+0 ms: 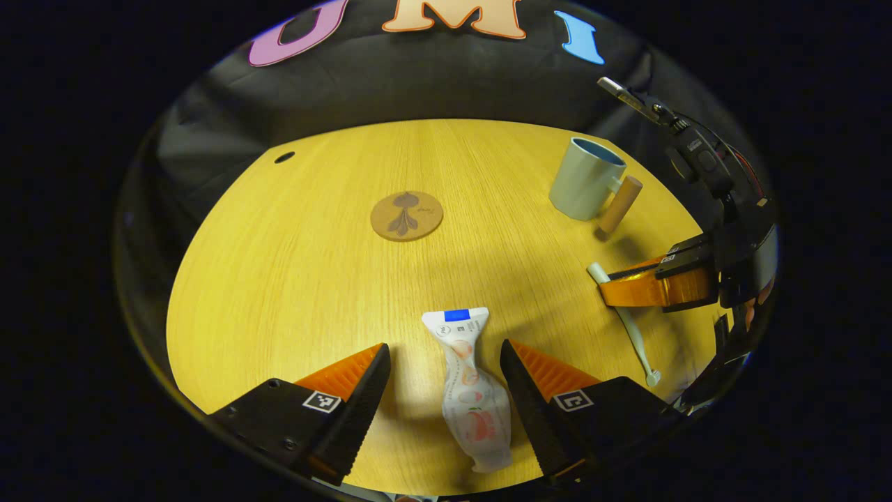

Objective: Put the toothbrush and toothpaste on the desktop into the cup, then pick up the cup and place it on the coaster on the desktop.

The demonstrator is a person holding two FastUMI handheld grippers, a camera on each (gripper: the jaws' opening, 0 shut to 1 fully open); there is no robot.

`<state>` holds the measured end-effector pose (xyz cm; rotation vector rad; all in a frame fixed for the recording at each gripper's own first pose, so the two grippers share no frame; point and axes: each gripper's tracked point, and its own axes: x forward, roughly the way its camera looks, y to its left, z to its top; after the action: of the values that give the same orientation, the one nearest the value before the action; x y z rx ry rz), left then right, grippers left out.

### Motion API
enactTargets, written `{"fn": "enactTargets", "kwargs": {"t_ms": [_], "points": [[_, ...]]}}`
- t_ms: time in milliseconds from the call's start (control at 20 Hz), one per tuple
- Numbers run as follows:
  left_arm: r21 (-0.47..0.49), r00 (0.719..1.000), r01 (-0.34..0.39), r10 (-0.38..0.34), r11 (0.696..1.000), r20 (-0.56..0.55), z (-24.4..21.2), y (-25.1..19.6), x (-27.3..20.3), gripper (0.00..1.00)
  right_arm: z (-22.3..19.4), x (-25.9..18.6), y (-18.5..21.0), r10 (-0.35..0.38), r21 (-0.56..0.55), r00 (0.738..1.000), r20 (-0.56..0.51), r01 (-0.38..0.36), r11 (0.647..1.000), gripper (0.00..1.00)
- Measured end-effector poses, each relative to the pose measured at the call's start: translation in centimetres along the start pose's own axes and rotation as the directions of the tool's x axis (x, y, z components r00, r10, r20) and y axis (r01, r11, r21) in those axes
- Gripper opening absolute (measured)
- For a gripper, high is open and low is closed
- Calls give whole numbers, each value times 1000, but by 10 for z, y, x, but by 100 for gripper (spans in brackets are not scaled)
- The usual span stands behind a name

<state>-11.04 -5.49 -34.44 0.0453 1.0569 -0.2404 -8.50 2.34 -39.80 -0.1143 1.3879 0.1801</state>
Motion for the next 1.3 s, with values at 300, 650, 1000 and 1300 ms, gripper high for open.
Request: {"fn": "enactTargets", "kwargs": {"t_ms": [300, 650, 1000, 1300], "points": [[42, 998, -33, 35, 999, -44, -9, -4, 9, 76, 0, 2, 0, 5, -13, 1000, 15, -4, 1000, 5], [-20, 999, -9, 8, 1000, -36, 1, -6, 19, 16, 3, 1, 1, 11, -25, 999, 43, -10, 1000, 5], [-123, 999, 31, -33, 992, -12, 5, -12, 18, 0, 2, 1, 2, 31, -30, 995, 99, -28, 999, 4], [-130, 999, 50, -51, 990, -4, 6, -12, 18, 0, 16, -22, 3, 52, -23, 978, 204, -49, 999, 5]]}}
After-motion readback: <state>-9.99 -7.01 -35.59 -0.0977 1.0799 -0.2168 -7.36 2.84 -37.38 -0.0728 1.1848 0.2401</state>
